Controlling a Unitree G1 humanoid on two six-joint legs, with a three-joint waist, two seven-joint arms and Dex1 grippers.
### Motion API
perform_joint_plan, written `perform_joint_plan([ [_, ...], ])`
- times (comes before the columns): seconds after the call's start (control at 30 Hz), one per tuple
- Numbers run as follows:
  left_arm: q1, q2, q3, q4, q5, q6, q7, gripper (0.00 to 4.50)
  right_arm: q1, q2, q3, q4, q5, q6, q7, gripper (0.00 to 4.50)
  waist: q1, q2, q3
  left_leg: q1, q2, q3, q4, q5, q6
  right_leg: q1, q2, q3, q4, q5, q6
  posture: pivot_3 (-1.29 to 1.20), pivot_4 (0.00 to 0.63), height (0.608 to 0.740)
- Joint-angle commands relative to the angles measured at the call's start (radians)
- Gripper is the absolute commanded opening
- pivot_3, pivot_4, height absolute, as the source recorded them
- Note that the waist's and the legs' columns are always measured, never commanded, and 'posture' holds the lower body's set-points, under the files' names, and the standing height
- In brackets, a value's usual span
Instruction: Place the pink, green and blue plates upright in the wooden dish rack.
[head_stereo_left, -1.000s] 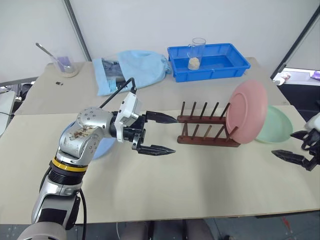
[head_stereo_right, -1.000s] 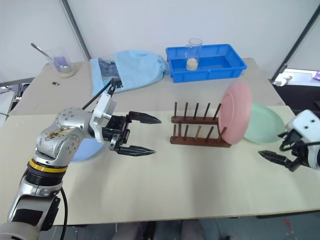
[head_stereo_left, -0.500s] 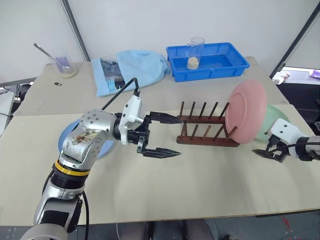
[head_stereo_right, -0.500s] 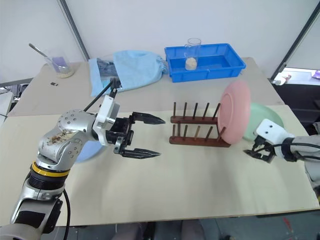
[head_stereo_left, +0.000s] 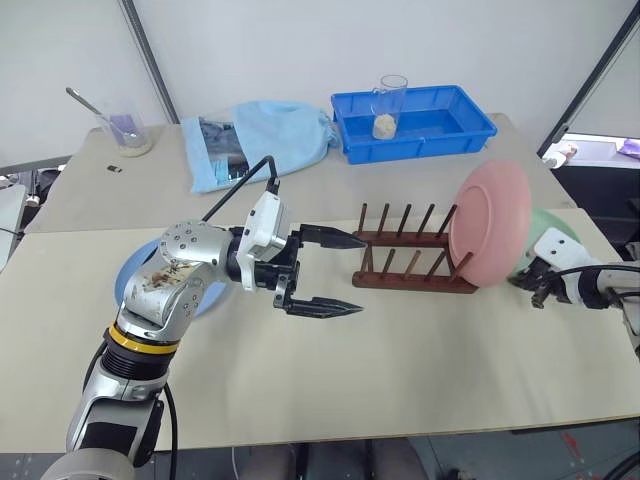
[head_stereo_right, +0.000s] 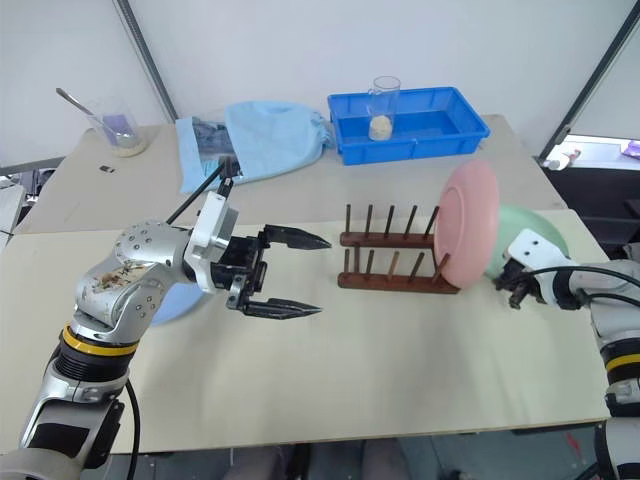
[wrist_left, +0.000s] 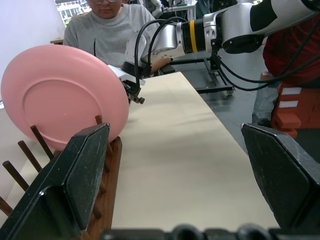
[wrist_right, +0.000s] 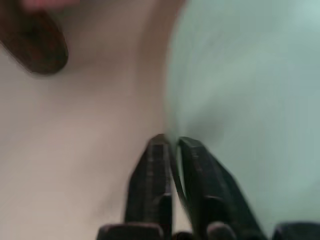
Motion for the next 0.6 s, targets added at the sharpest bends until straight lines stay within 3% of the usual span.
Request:
perform_joint_plan([
  [0.03,-0.004,0.010,0.018,-0.017,-0.001,-0.014,0.003,4.50,0.032,0.003,-0.031,-0.021,0.002,0.018,-0.013,0.06,0.006,0.000,0.000,0.000,0.000,0.000,0.000,0.000,0.000,0.000,0.000,0.000,0.000,0.000,0.000,0.00,0.150,0.740],
  [0.17,0.003,0.019,0.030,-0.011,0.000,-0.011,0.015,4.50,0.080,-0.010,-0.089,-0.098,0.030,0.040,-0.039,0.06,0.010,0.000,0.000,-0.001,0.000,0.000,0.000,0.000,0.000,-0.001,0.000,0.000,0.000,0.000,0.000,0.00,0.150,0.740],
  [0.4,0.025,0.038,0.071,0.005,-0.005,0.002,0.061,4.50,0.159,-0.075,-0.337,-0.314,0.104,0.120,-0.144,0.06,0.017,0.000,0.000,-0.001,0.000,0.000,0.000,0.000,0.000,-0.002,0.000,0.000,0.000,0.000,0.000,0.00,0.150,0.740],
  [0.6,0.022,0.044,0.100,0.038,-0.006,0.014,0.099,4.50,-0.001,-0.052,-0.506,-0.586,0.277,0.359,-0.241,0.06,0.008,0.001,0.000,-0.001,0.000,0.000,-0.001,0.000,0.000,-0.002,0.000,0.002,0.001,0.000,0.000,0.00,0.150,0.740],
])
